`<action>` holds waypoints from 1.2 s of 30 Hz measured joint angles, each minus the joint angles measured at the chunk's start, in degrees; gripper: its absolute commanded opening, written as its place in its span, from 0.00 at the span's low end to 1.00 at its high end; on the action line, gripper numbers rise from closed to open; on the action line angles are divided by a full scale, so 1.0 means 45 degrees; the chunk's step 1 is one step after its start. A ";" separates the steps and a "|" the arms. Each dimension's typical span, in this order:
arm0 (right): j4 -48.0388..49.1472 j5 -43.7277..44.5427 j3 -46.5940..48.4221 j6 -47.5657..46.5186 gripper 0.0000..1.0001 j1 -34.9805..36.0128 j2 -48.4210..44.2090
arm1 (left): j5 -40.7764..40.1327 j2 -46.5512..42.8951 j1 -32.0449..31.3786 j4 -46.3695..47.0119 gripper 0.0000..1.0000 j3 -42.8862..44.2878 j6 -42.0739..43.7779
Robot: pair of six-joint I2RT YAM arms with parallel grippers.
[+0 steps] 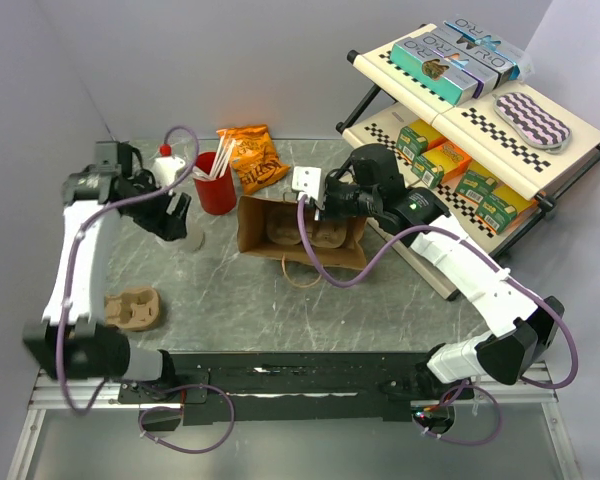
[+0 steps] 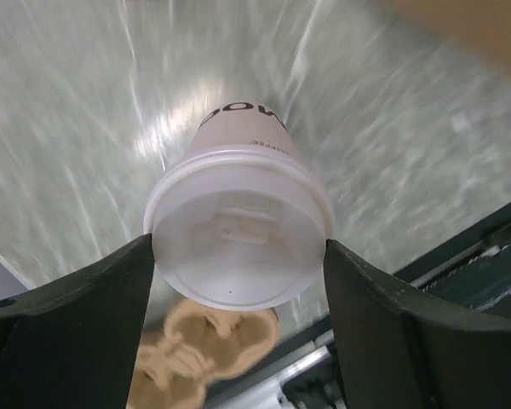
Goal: Pack the takeout coffee
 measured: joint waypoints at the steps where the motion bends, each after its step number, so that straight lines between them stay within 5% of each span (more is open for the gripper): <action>1: -0.0024 -0.0015 0.0000 0.0029 0.00 0.0000 0.0000 | 0.0481 -0.0495 -0.0005 0.0000 0.01 0.0228 0.0180; 8: -0.0078 -0.0063 0.0000 0.0374 0.00 0.0000 -0.0019 | 0.4197 -0.3444 -0.0316 -0.0107 0.01 0.2924 0.1729; 15: -0.0063 -0.0044 -0.0005 0.0797 0.00 0.0000 -0.0053 | 0.5882 -0.3337 -0.1977 -0.0170 0.01 0.5255 0.1287; 22: -0.0039 0.0000 -0.0005 0.1263 0.00 0.0000 -0.0078 | 0.5566 -0.2671 -0.5003 0.0437 0.01 0.4590 0.0729; 36: -0.0039 0.0238 -0.0044 0.1812 0.00 0.0000 -0.0316 | 0.2608 -0.2492 -0.7961 0.1957 0.01 0.2127 0.1107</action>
